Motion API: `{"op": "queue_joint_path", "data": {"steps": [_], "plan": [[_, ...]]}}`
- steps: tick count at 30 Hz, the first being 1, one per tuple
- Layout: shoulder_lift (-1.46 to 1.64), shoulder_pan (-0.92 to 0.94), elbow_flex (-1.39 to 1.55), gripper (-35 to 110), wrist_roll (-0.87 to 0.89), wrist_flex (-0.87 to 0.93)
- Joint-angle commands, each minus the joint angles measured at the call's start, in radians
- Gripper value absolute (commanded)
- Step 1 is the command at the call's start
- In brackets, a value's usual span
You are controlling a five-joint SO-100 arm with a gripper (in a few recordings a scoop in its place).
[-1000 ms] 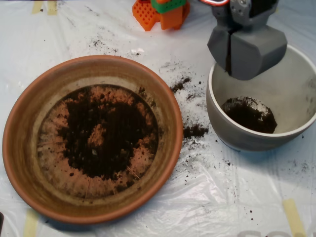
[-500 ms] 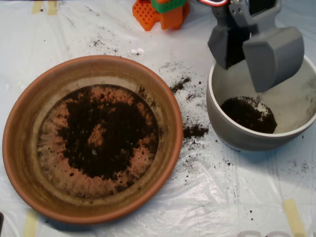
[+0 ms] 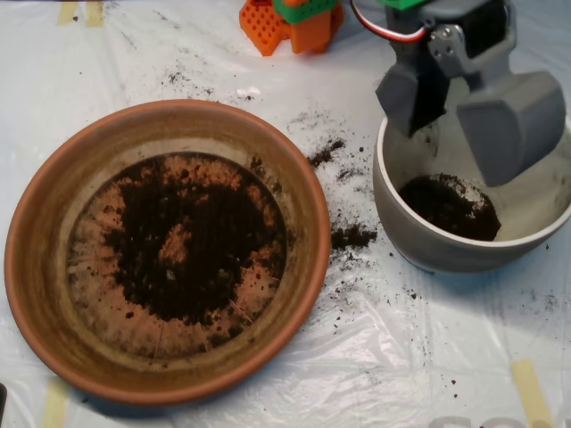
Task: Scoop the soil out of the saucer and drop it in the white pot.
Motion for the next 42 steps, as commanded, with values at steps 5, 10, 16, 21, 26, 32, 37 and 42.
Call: {"op": "queue_joint_path", "data": {"steps": [5,10,16,21,26,32,37,42], "plan": [[0.089,-0.025,-0.072,42,0.011,-0.002],[0.080,-0.018,-0.106,41,0.051,0.006],[0.074,0.097,-0.284,41,0.147,0.037],[0.092,0.229,-0.341,39,0.229,0.041],[0.138,0.379,-0.193,39,0.229,-0.003],[0.517,0.529,0.476,40,0.158,-0.460],[0.574,0.617,0.634,41,0.140,-0.456],[0.586,0.703,0.787,44,0.121,-0.514]]}}
